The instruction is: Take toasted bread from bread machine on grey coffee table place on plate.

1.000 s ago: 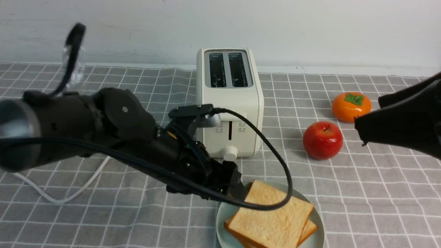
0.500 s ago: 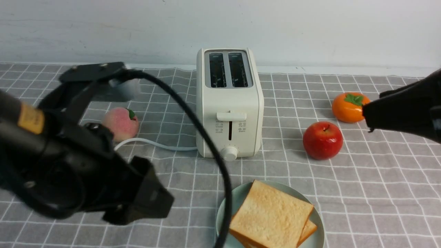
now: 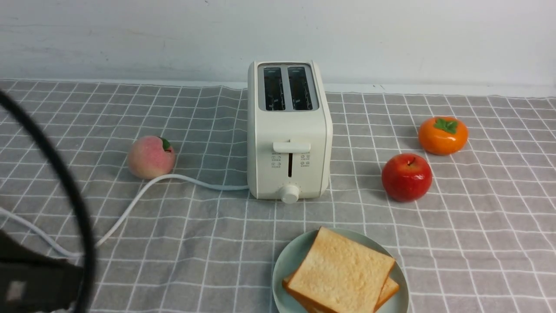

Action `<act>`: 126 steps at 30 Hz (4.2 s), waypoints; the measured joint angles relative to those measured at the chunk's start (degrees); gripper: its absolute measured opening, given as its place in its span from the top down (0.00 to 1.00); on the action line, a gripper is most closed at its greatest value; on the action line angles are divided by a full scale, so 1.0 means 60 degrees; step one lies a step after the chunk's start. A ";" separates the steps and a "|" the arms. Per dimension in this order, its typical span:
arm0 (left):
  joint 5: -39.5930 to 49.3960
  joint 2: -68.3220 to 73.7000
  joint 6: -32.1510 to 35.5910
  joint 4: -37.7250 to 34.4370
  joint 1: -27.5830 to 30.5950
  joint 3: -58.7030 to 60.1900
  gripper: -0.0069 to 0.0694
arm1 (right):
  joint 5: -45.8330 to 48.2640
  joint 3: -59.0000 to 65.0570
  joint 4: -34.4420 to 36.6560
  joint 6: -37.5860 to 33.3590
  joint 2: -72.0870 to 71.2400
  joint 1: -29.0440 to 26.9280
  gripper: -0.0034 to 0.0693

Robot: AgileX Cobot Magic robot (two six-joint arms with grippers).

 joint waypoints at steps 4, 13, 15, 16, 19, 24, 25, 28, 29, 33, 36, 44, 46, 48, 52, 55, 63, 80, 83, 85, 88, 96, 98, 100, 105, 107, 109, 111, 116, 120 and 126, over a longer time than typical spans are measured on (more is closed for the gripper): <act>0.0253 -0.1097 -0.0497 0.0000 0.0000 0.0000 0.93 | -0.0973 0.1946 0.0010 0.0135 -0.1227 0.0000 0.98; -0.0429 -0.3103 -0.0728 0.1515 0.0000 0.1462 0.93 | -0.1058 0.5258 -0.0683 0.0157 -0.3084 0.0000 0.98; -0.1580 -0.3207 -0.0750 0.2823 0.0000 0.2007 0.93 | -0.1045 0.5621 -0.0903 0.0157 -0.3309 0.0000 0.97; -0.2014 -0.3199 -0.0763 0.3314 0.0000 0.2135 0.93 | -0.1045 0.5664 -0.0966 0.0157 -0.3361 0.0000 0.97; -0.3169 -0.3151 -0.0763 0.3973 0.0000 0.2243 0.93 | -0.1055 0.5734 -0.1094 0.0157 -0.3399 0.0000 0.97; -0.3403 -0.3151 -0.0763 0.3981 0.0000 0.2251 0.93 | -0.0949 0.5734 -0.1158 0.0157 -0.3432 0.0000 0.97; -0.3403 -0.3151 -0.0763 0.3981 0.0000 0.2261 0.93 | -0.0901 0.5734 -0.1166 0.0157 -0.3429 0.0000 0.97; -0.3394 -0.3151 -0.0763 0.3981 0.0000 0.2281 0.93 | -0.0797 0.5734 -0.1169 0.0157 -0.3429 0.0000 0.97; -0.3394 -0.3151 -0.0763 0.3981 0.0000 0.2281 0.93 | -0.0797 0.5734 -0.1169 0.0157 -0.3429 0.0000 0.97; -0.3394 -0.3151 -0.0763 0.3981 0.0000 0.2281 0.93 | -0.0797 0.5734 -0.1169 0.0157 -0.3429 0.0000 0.97; -0.3402 -0.3151 -0.0763 0.3981 0.0000 0.2281 0.93 | -0.0797 0.5734 -0.1169 0.0157 -0.3429 0.0000 0.96; -0.4267 -0.3269 -0.0763 0.4252 0.0000 0.3054 0.93 | -0.0797 0.5734 -0.1169 0.0166 -0.3429 0.0000 0.95; -0.5293 -0.3872 -0.0735 0.4402 0.0027 0.4055 0.93 | -0.0797 0.5734 -0.1169 0.0165 -0.3429 0.0000 0.95; -0.5820 -0.4228 -0.0733 0.4401 0.0164 0.4644 0.93 | -0.0797 0.5734 -0.1177 0.0165 -0.3429 0.0000 0.95; -0.7140 -0.5527 -0.0692 0.4026 0.1278 0.6652 0.92 | -0.0794 0.5734 -0.1177 0.0165 -0.3429 0.0000 0.95; -0.8111 -0.6427 -0.0329 0.3779 0.2111 0.8400 0.92 | -0.0785 0.5734 -0.1186 0.0165 -0.3429 0.0000 0.95; -0.8347 -0.6960 0.0238 0.2992 0.2624 1.0334 0.91 | -0.0775 0.5734 -0.1193 0.0165 -0.3437 0.0000 0.94; -0.7698 -0.6960 0.0877 0.2653 0.4094 1.0378 0.91 | -0.0696 0.5823 -0.1193 0.0165 -0.3437 0.0000 0.92; -0.7709 -0.6960 0.0886 0.2406 0.4385 1.0378 0.91 | -0.0694 0.5822 -0.1193 0.0165 -0.3437 0.0000 0.92; -0.7726 -0.6960 0.0886 0.2360 0.4448 1.0378 0.91 | -0.0694 0.5822 -0.1193 0.0165 -0.3437 0.0000 0.91; -0.7726 -0.6960 0.0886 0.2345 0.4464 1.0378 0.90 | -0.0694 0.5822 -0.1193 0.0165 -0.3437 0.0000 0.91; -0.7726 -0.6960 0.0887 0.2337 0.4474 1.0381 0.89 | -0.0692 0.5822 -0.1193 0.0176 -0.3437 0.0000 0.89; -0.7726 -0.6960 0.0887 0.2337 0.4474 1.0381 0.89 | -0.0683 0.5822 -0.1193 0.0176 -0.3437 0.0000 0.89; -0.7726 -0.6960 0.0896 0.2337 0.4474 1.0381 0.89 | -0.0684 0.5822 -0.1193 0.0176 -0.3437 0.0000 0.89; -0.7726 -0.6960 0.0896 0.2337 0.4474 1.0381 0.88 | -0.0684 0.5822 -0.1197 0.0176 -0.3437 0.0000 0.87; -0.7726 -0.6960 0.0896 0.2337 0.4474 1.0381 0.88 | -0.0651 0.5822 -0.1197 0.0176 -0.3459 -0.0032 0.87; -0.7735 -0.6960 0.0896 0.2330 0.4474 1.0381 0.87 | -0.0557 0.5822 -0.1197 0.0165 -0.3624 -0.0410 0.86; -0.7735 -0.6960 0.0896 0.2330 0.4474 1.0381 0.87 | -0.0480 0.5822 -0.1290 0.0165 -0.3894 -0.1187 0.86; -0.7743 -0.6960 0.0905 0.2330 0.4474 1.0381 0.87 | -0.0453 0.6053 -0.1449 0.0165 -0.4477 -0.2795 0.85; -0.7743 -0.6960 0.0914 0.2330 0.4474 1.0381 0.86 | -0.0532 0.7116 -0.1492 0.0165 -0.5291 -0.3752 0.85; -0.7754 -0.6960 0.0914 0.2330 0.4474 1.0381 0.85 | -0.0533 0.8011 -0.1478 0.0176 -0.6000 -0.3930 0.83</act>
